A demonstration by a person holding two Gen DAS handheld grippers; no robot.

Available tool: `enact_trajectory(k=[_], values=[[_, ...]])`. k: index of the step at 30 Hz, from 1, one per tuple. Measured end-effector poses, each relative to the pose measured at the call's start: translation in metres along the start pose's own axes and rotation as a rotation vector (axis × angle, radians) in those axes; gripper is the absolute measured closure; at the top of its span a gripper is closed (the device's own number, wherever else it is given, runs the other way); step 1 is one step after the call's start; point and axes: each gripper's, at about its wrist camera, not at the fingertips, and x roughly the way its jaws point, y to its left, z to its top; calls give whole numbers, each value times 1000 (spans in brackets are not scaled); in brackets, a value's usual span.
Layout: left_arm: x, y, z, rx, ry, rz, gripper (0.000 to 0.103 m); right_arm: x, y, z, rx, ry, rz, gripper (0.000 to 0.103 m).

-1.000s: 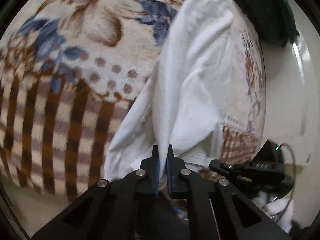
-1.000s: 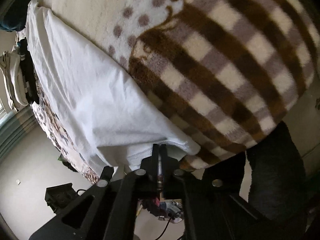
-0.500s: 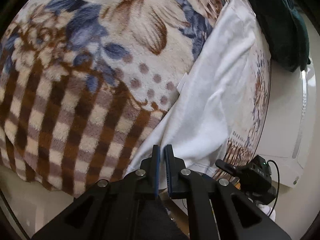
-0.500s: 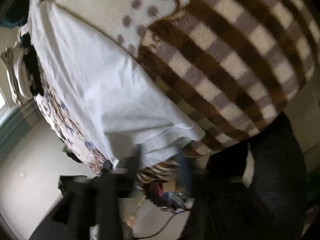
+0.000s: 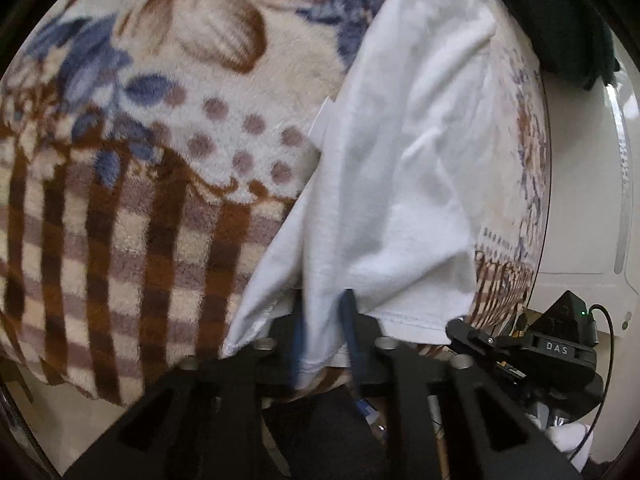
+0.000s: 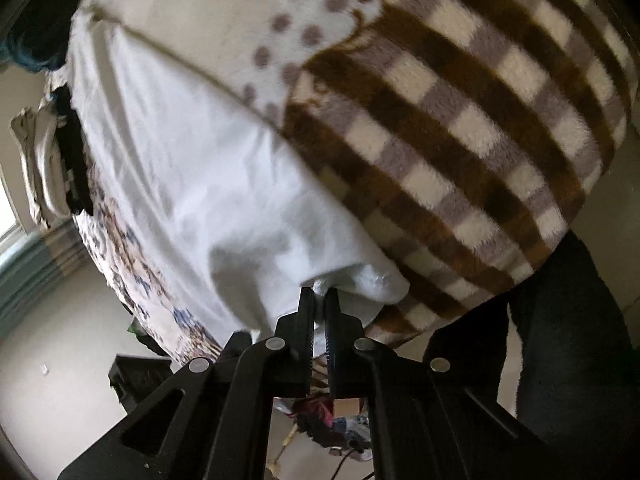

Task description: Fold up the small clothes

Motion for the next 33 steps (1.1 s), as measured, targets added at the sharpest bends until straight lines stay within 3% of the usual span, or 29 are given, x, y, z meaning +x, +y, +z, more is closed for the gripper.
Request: enact_trajectory(k=[4,7,14,18,19,21,23,26,29,33], values=[[-14,11,-4,-34,-11,-21,98,-14,9,-11,-10,-2,7,98],[-9,23,-1,-19,8,58,98,-18,9,-11,-32,14,-8,98],[10,28,7,10,34,140,97,8,-6,1,-82,60,-115,98],[3,15,2,22,38,127,96,16,8,6,-212,116,-225,94],[-3,13,0,19,31,128,91,12,18,3,-278,117,-266,88],[-13,9,-2,41,13,163,67,-1,32,-1,-354,103,-254,66],[-18,8,-1,52,-11,143,42,-24,45,-4,-413,52,-251,49],[-15,20,8,30,-45,58,42,-43,51,0,-461,-20,-281,46],[15,27,20,16,-3,-7,42,-40,40,21,-467,-42,-316,44],[32,15,19,53,-1,34,42,-21,23,42,-518,-23,-287,44]])
